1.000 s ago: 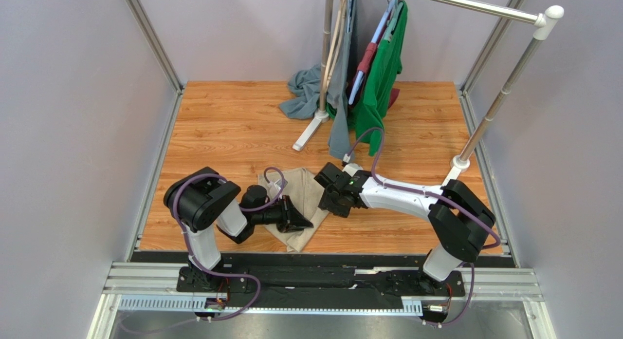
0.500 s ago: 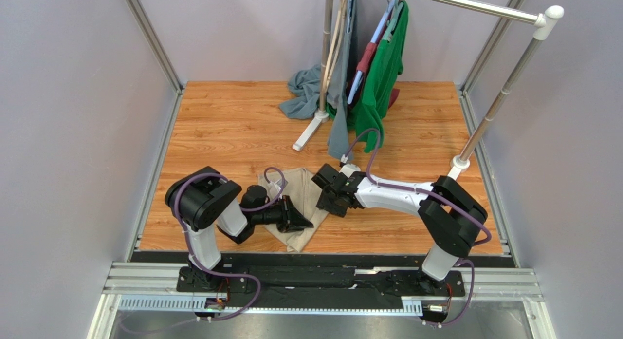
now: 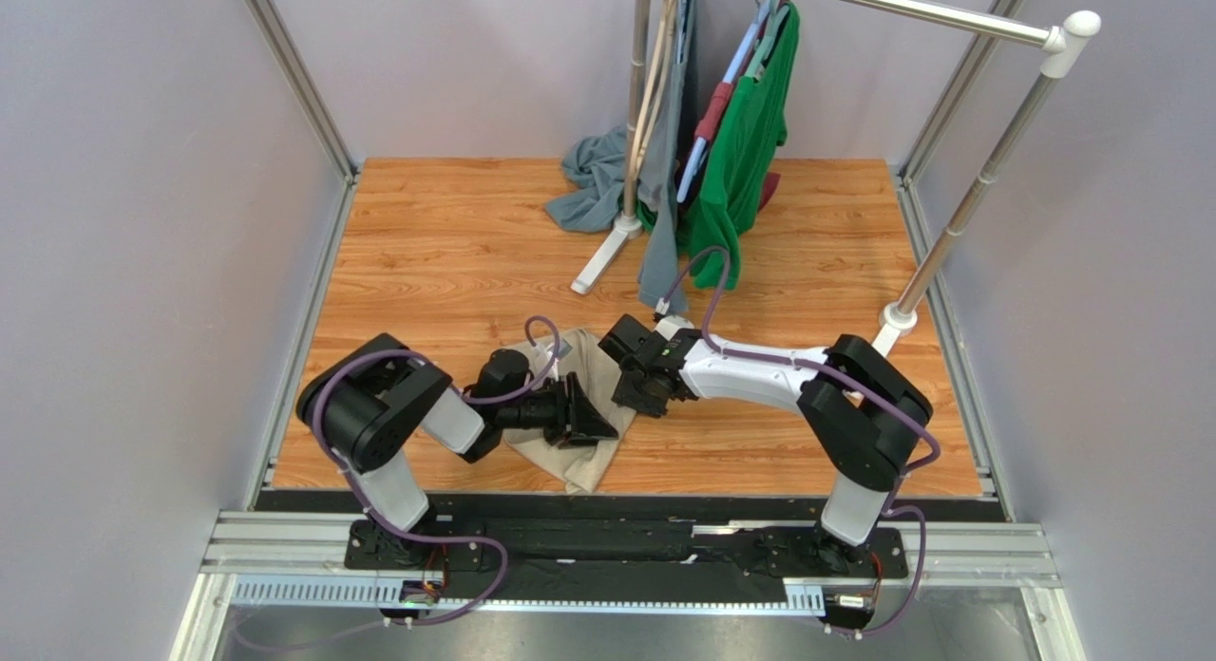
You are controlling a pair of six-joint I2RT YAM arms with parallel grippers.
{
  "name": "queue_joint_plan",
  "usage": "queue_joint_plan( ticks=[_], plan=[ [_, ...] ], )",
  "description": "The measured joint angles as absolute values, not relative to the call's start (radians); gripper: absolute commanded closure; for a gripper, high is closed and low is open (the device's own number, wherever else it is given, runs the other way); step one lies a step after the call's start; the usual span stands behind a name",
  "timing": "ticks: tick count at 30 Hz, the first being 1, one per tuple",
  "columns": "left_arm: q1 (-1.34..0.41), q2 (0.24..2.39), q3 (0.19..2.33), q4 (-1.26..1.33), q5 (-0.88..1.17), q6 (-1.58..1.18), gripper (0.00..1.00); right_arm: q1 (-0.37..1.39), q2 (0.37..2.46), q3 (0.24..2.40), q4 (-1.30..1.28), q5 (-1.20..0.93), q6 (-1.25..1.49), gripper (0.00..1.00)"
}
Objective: Fold the napkin, place the utensils inside, and roll it up
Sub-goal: Roll the napkin with the utensil
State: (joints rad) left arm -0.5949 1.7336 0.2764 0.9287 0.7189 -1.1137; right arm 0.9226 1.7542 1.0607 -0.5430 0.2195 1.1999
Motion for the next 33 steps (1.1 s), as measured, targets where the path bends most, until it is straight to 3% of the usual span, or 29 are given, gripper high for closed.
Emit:
queue_joint_plan(
  ticks=[4,10,14,22,26,33],
  plan=[
    [-0.603,1.575,0.353,0.616,0.649,-0.974,0.41,0.923,1.768,1.079,-0.556,0.223,1.2,0.75],
    [-0.6,1.283,0.475,0.186,0.416,-0.743,0.39,0.923,1.79,1.113,-0.591,0.229,1.195,0.8],
    [-0.631,1.148,0.461,0.07,0.281,-0.647,0.39,0.922,1.811,1.145,-0.618,0.23,1.18,0.8],
    [-0.897,0.901,0.393,-0.094,-0.014,-0.585,0.41,0.917,1.834,1.183,-0.65,0.226,1.15,0.8],
    [-1.01,0.875,0.385,-0.101,-0.118,-0.612,0.41,0.915,1.842,1.195,-0.658,0.226,1.135,0.8],
    [-1.19,1.046,0.397,-0.121,-0.242,-0.691,0.39,0.913,1.86,1.222,-0.676,0.226,1.114,0.81]
  ],
)
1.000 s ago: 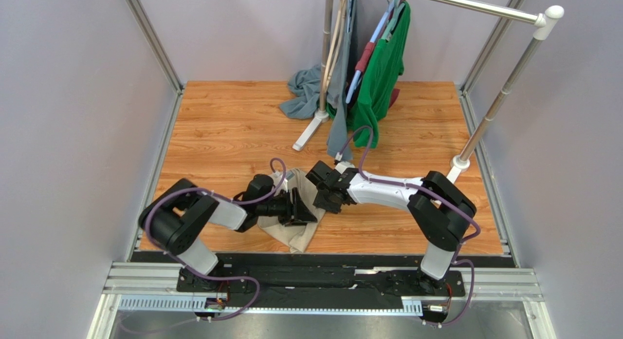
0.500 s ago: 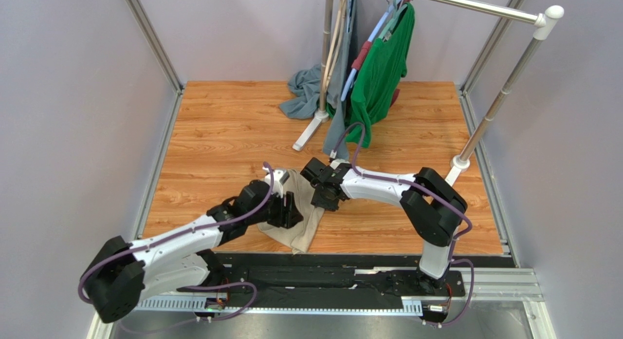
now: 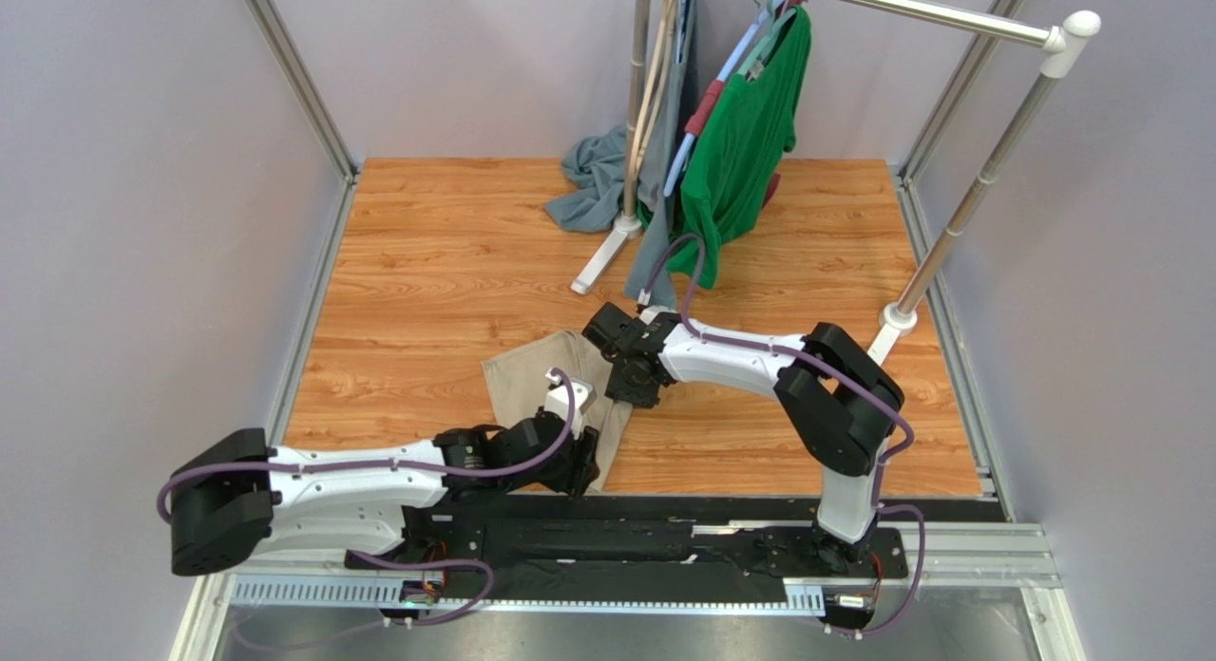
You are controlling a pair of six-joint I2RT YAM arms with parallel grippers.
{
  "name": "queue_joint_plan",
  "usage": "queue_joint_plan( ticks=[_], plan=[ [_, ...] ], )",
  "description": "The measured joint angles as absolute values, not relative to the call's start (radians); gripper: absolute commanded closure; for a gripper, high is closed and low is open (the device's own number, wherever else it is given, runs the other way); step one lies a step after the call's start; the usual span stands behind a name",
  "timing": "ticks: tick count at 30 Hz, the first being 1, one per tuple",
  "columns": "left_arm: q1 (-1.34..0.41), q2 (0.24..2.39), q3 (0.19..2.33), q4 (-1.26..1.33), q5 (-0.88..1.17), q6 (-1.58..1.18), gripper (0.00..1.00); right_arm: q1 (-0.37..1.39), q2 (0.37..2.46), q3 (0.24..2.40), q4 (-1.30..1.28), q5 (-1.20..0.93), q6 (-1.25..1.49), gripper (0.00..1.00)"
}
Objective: Fold the napkin, place the utensils inside, and roll it up
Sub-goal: Roll the napkin with the utensil
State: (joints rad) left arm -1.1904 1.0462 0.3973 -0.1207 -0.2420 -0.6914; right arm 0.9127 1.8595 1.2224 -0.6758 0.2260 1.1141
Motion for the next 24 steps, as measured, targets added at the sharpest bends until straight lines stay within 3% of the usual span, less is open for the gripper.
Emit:
queue_joint_plan(
  ticks=[24],
  plan=[
    [-1.262,1.145,0.486,-0.158,-0.368,-0.838,0.37,0.911,1.863,1.226,-0.673,0.225,1.101,0.82]
  ],
)
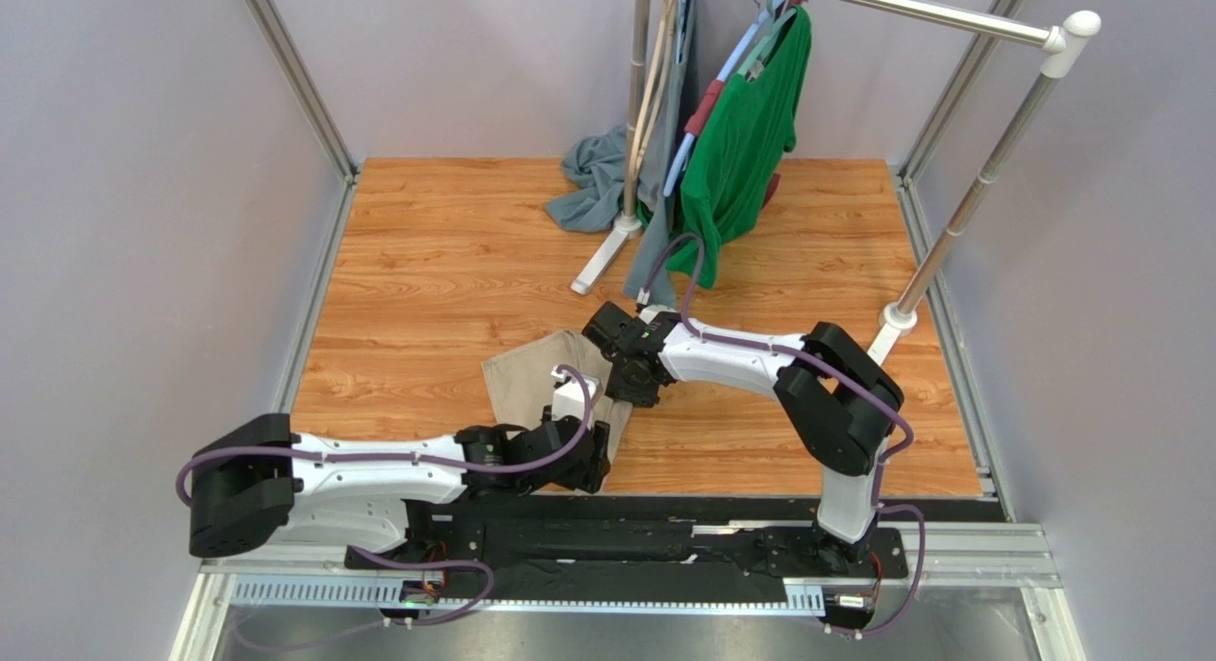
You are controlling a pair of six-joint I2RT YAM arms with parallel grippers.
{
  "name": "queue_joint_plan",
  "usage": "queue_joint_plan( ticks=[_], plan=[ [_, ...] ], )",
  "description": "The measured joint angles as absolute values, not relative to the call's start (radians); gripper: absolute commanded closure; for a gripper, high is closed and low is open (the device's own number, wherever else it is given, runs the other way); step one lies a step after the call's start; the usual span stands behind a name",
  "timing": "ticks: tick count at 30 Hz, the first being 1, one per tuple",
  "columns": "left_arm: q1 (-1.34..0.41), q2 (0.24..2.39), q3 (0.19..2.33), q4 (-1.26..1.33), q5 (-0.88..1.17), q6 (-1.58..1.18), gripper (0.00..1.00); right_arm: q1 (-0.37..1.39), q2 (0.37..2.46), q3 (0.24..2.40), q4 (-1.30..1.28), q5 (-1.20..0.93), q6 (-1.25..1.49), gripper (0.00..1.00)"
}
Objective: Fold the napkin, place the utensils inside, and roll it up
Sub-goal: Roll the napkin with the utensil
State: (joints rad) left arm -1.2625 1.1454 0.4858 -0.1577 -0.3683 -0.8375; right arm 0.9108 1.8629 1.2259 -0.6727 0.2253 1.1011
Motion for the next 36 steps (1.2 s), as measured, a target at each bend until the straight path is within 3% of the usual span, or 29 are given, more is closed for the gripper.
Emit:
queue_joint_plan(
  ticks=[13,20,24,31,36],
  plan=[
    [-1.267,1.256,0.499,-0.144,-0.324,-0.863,0.4,0.911,1.863,1.224,-0.666,0.225,1.096,0.82],
    [-1.267,1.324,0.551,-0.147,-0.305,-0.868,0.57,0.907,1.863,1.22,-0.651,0.225,1.087,0.83],
    [-1.267,1.312,0.545,-0.139,-0.297,-0.875,0.6,0.907,1.863,1.22,-0.65,0.226,1.083,0.83],
    [-1.205,1.246,0.433,-0.004,-0.206,-0.886,0.6,0.907,1.863,1.22,-0.65,0.226,1.082,0.84],
    [-1.142,1.184,0.34,0.108,-0.111,-0.907,0.55,0.907,1.864,1.22,-0.648,0.226,1.083,0.84]
  ],
)
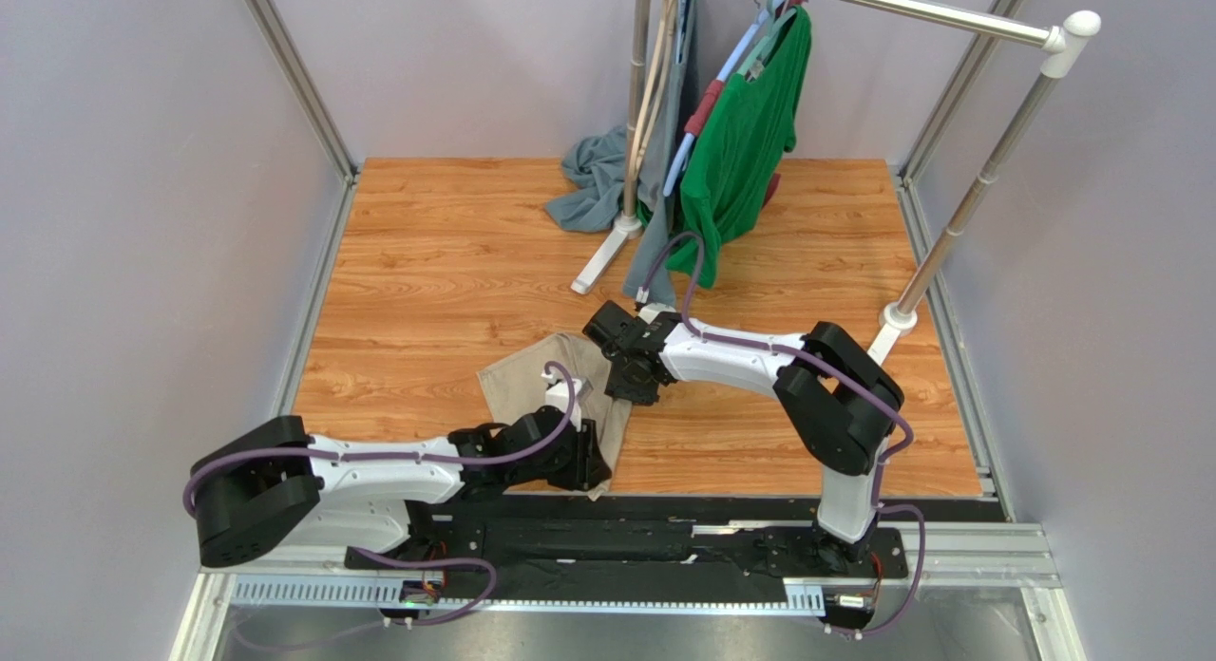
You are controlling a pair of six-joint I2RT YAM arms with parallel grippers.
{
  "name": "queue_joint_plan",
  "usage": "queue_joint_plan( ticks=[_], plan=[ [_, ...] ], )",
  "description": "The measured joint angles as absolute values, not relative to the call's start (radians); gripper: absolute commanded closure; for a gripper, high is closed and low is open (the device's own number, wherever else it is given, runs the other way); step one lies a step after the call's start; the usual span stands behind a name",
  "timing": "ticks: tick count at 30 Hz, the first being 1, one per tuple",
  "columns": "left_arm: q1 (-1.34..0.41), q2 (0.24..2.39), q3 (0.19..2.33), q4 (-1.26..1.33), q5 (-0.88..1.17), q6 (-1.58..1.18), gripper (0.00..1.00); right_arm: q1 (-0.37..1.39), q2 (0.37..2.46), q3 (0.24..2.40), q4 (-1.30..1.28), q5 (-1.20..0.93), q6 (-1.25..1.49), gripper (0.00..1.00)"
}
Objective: Fold the napkin, place the utensils inside, and roll it up
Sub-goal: Roll the napkin with the utensil
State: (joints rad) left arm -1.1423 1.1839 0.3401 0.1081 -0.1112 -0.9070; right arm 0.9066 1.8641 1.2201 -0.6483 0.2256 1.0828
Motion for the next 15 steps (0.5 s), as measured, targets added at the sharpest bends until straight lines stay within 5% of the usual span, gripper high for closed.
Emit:
queue_joint_plan(
  ticks=[6,15],
  plan=[
    [-1.095,1.181,0.332,0.14,-0.035,-0.936,0.29,0.907,1.865,1.221,-0.648,0.226,1.081,0.84],
    [-1.177,1.143,0.573,-0.187,-0.226,-0.842,0.31,0.907,1.894,1.257,-0.648,0.227,1.06,0.85]
  ],
)
